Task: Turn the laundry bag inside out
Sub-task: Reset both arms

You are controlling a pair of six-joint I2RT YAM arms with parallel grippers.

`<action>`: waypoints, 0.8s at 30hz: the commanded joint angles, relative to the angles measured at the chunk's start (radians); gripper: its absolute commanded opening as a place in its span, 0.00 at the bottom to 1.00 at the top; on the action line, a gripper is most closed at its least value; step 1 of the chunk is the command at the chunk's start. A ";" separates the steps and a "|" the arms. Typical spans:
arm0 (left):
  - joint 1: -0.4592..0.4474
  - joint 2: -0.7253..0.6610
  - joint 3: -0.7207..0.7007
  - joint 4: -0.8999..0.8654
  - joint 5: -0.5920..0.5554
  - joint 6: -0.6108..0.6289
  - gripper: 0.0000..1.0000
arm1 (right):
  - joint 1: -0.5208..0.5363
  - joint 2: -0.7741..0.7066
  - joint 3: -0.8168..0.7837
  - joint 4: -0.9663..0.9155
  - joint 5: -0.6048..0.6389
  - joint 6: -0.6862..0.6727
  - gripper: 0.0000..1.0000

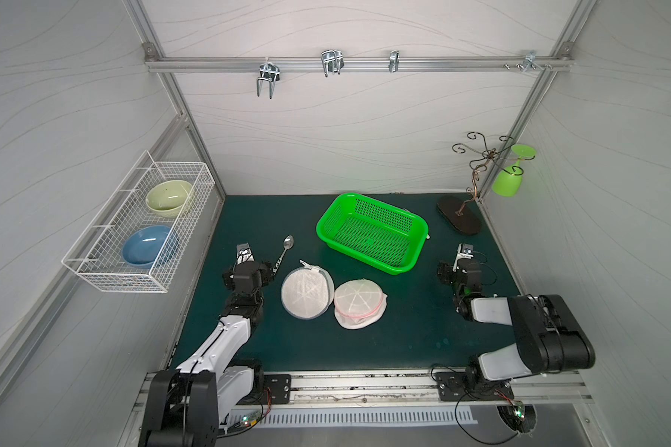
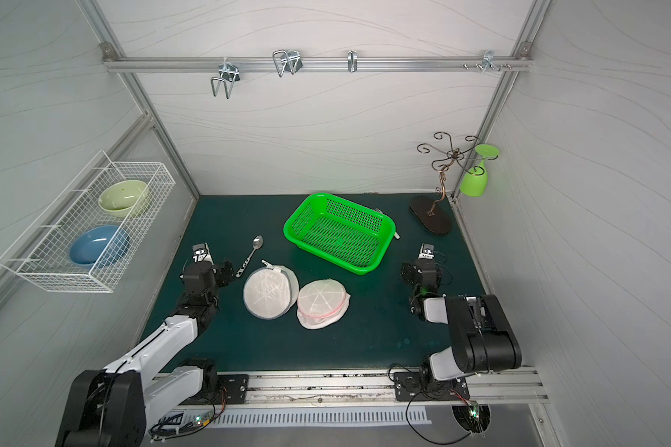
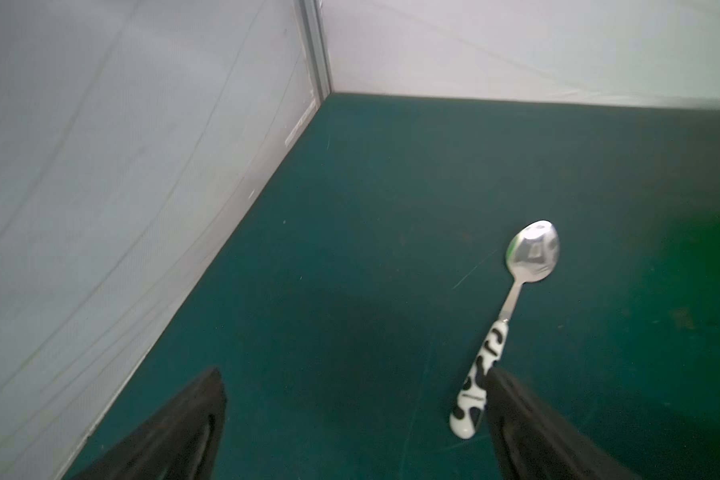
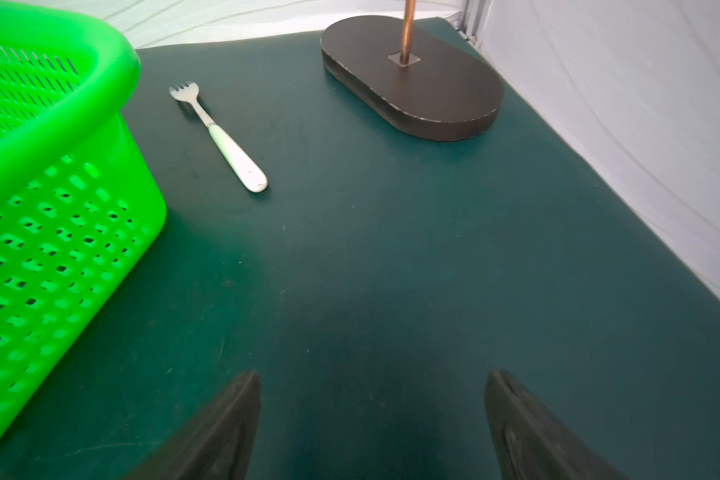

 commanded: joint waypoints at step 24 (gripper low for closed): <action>0.023 0.457 0.083 0.486 0.321 -0.007 0.96 | 0.003 0.077 0.084 0.080 -0.101 -0.062 0.99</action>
